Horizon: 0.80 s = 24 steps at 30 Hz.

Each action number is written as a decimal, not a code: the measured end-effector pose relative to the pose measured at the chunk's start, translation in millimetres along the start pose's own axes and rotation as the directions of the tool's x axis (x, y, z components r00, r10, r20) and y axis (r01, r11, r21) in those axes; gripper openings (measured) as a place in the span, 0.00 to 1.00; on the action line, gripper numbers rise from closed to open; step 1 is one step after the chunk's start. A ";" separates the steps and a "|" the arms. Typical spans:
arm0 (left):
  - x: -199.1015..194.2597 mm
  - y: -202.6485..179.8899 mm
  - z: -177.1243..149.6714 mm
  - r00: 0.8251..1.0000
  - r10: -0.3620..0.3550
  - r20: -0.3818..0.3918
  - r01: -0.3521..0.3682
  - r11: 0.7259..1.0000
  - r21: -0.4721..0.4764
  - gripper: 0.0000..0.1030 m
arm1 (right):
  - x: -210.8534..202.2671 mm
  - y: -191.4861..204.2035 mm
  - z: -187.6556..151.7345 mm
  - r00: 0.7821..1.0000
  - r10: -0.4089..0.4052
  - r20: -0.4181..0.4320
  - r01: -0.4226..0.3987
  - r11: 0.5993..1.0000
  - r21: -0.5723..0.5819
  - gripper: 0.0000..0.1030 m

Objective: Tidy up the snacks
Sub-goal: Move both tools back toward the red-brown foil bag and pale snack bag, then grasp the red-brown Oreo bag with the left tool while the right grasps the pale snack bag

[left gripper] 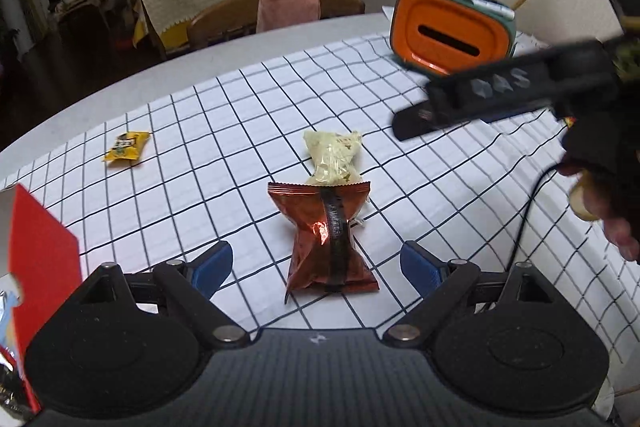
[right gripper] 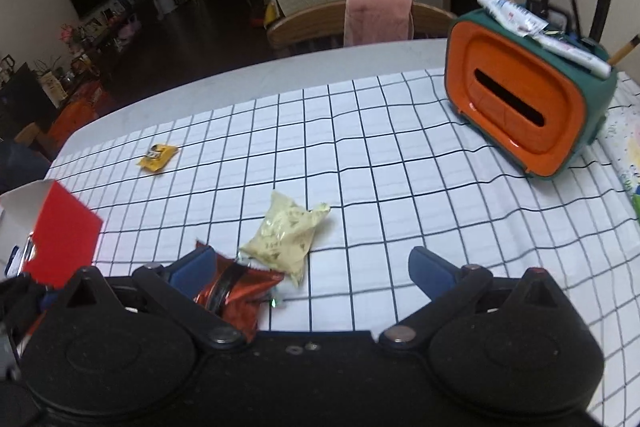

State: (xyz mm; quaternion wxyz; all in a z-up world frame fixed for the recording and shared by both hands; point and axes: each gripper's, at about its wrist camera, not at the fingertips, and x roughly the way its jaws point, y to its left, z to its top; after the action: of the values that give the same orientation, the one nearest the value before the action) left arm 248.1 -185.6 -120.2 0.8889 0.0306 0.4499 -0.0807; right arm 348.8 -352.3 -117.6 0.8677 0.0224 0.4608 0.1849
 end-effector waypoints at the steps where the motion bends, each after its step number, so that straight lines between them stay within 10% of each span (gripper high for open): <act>1: 5.6 -1.9 1.5 1.000 0.007 -0.008 -0.007 1.000 0.003 0.89 | 8.1 -0.2 3.1 1.000 -0.001 -0.011 0.001 1.000 0.005 1.00; 17: 69.8 -6.1 16.5 0.991 0.015 -0.134 -0.012 1.000 0.022 0.89 | 117.8 10.8 16.5 0.987 -0.036 -0.155 0.043 0.998 0.043 0.95; 24: 83.8 -5.8 15.6 0.985 0.020 -0.172 -0.015 1.000 0.027 0.86 | 139.6 21.9 18.1 0.979 -0.047 -0.197 0.047 0.999 -0.005 0.79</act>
State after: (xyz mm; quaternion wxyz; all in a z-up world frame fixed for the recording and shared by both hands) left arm 308.2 -203.1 -178.3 0.8469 0.0529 0.5237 -0.0757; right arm 427.6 -281.9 -213.1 0.8221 -0.0069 0.5447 0.1659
